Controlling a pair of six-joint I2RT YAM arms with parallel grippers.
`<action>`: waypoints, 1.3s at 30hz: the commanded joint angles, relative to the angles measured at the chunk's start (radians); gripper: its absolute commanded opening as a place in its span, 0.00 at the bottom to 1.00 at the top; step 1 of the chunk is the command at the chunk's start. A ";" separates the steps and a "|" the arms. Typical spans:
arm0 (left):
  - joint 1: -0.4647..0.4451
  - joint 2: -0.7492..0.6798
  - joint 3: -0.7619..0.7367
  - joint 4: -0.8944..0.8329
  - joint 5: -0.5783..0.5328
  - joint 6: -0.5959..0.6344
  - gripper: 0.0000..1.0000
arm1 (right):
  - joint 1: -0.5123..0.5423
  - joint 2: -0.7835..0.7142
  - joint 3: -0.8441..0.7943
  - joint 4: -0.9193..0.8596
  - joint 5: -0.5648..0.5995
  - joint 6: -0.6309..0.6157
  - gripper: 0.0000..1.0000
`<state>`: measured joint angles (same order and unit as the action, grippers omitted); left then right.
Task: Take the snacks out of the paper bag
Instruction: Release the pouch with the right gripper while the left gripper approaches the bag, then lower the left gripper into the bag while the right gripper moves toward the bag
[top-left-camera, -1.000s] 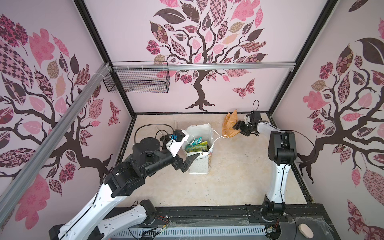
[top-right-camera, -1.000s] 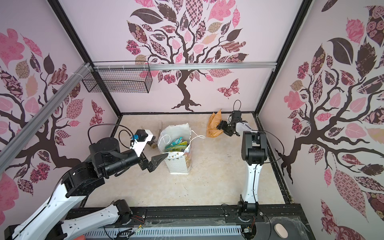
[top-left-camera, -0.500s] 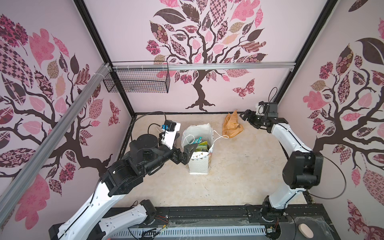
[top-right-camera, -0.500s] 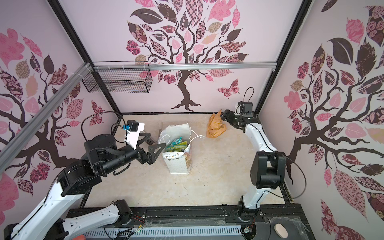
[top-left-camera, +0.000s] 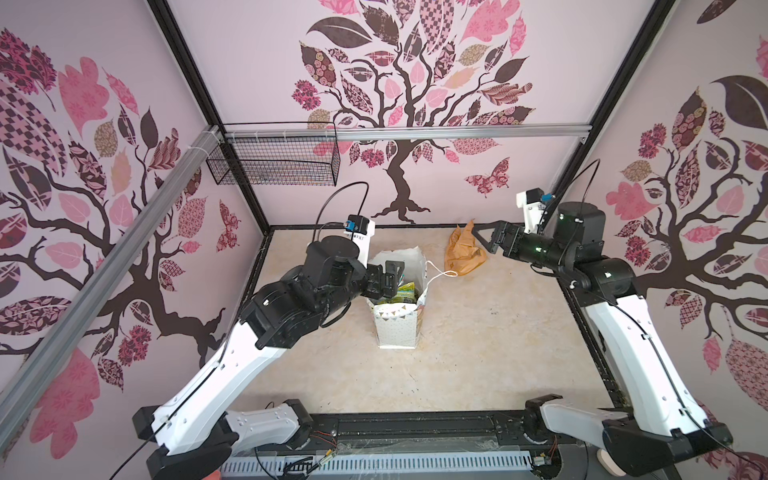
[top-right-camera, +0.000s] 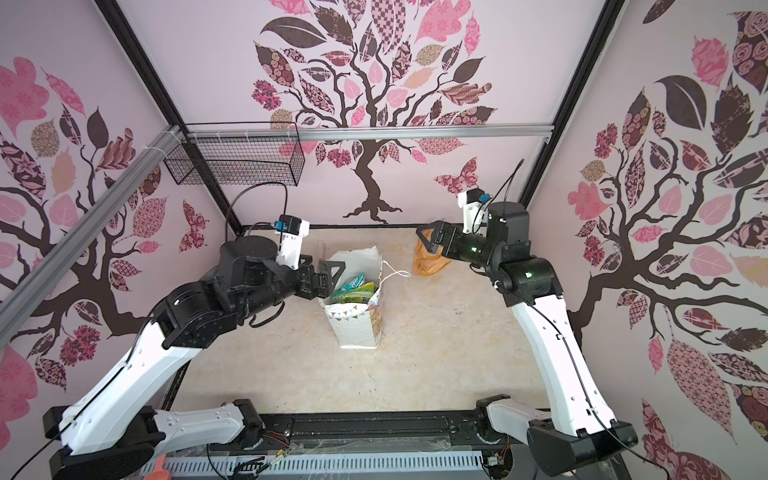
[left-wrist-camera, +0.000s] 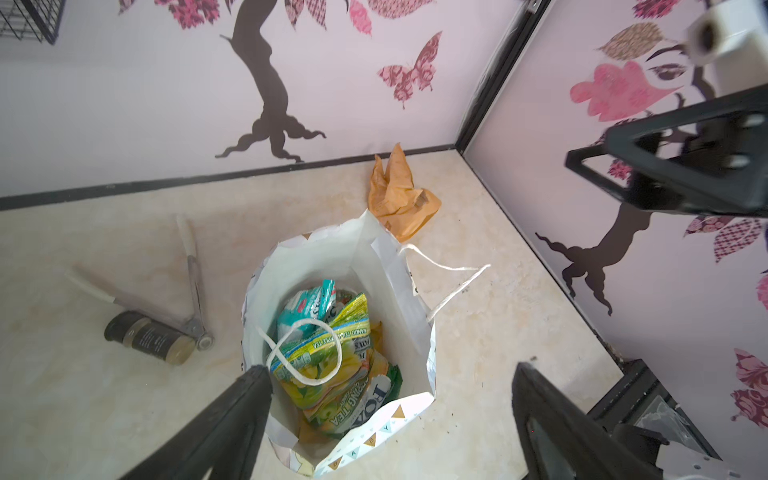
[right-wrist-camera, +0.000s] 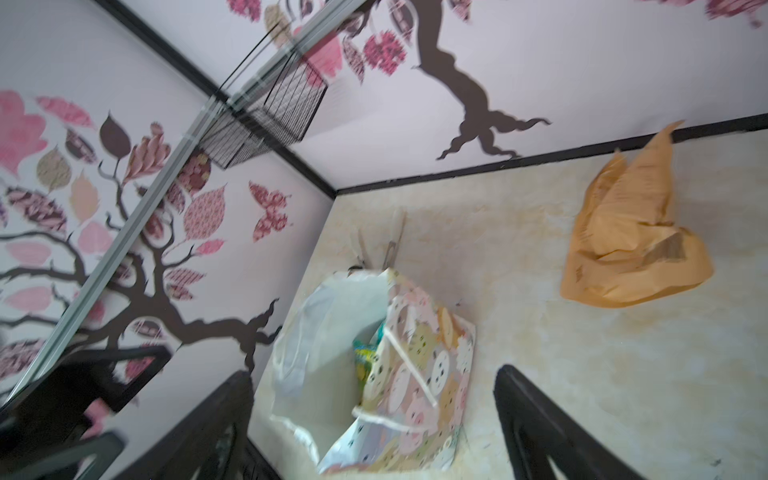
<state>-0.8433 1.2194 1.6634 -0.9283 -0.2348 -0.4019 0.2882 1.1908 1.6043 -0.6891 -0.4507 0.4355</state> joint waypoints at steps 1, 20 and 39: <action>0.005 0.059 0.084 -0.083 0.002 -0.029 0.91 | 0.152 -0.001 0.115 -0.231 0.079 -0.047 0.97; 0.128 0.504 0.375 -0.292 0.045 0.000 0.69 | 0.626 0.101 0.168 -0.433 0.279 0.051 0.99; 0.138 0.676 0.222 -0.264 0.095 -0.024 0.62 | 0.627 0.010 0.118 -0.396 0.326 0.025 1.00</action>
<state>-0.7113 1.8992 1.9396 -1.2190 -0.1329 -0.4179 0.9115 1.2427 1.7359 -1.0939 -0.1448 0.4702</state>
